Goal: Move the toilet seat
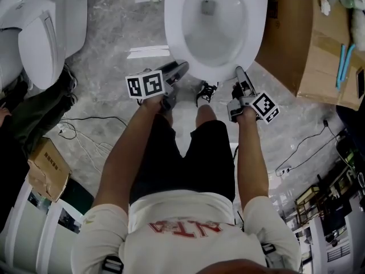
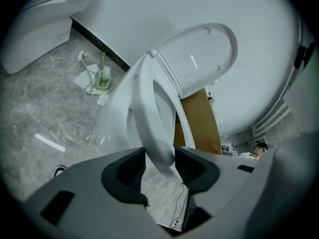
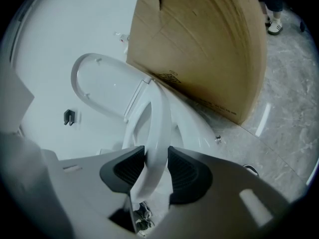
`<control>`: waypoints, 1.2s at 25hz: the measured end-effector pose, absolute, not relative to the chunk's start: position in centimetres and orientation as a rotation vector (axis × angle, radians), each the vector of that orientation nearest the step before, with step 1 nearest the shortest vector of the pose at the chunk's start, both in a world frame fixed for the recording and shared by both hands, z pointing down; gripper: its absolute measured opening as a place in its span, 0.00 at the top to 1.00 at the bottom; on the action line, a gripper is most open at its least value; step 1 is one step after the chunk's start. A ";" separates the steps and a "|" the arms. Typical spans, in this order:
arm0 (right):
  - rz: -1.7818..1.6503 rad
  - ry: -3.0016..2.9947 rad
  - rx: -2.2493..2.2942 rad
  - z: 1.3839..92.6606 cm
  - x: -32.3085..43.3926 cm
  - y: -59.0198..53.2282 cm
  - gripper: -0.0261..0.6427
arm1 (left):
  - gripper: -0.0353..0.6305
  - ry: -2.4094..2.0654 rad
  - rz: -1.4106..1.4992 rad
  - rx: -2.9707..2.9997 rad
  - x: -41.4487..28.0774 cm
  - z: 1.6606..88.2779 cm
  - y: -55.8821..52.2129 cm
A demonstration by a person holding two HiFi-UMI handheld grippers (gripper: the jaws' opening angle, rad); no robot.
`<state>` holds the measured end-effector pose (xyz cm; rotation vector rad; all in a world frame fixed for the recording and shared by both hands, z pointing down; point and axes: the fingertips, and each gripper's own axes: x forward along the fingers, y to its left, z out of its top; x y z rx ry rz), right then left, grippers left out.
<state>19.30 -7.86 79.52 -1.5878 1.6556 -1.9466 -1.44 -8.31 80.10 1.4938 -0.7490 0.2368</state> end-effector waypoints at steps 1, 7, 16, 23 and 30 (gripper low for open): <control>-1.944 1.661 -1.581 79.0 19.3 -8.0 0.74 | 0.66 -0.750 0.219 1.491 -1.5 79.6 -8.5; -1.911 1.698 -1.531 75.8 19.3 -8.7 0.74 | 0.69 -0.757 0.095 1.471 -1.6 76.1 -9.3; -1.831 1.808 -1.394 70.3 19.4 -11.1 0.72 | 0.69 -0.782 -0.079 1.507 -1.6 70.8 -11.3; -1.831 1.807 -1.331 66.3 20.0 -13.0 0.71 | 0.69 -0.837 -0.229 1.513 -1.5 66.0 -13.5; -1.811 1.857 -1.275 62.5 20.1 -15.5 0.69 | 0.69 -0.885 -0.392 1.507 -1.3 61.7 -15.3</control>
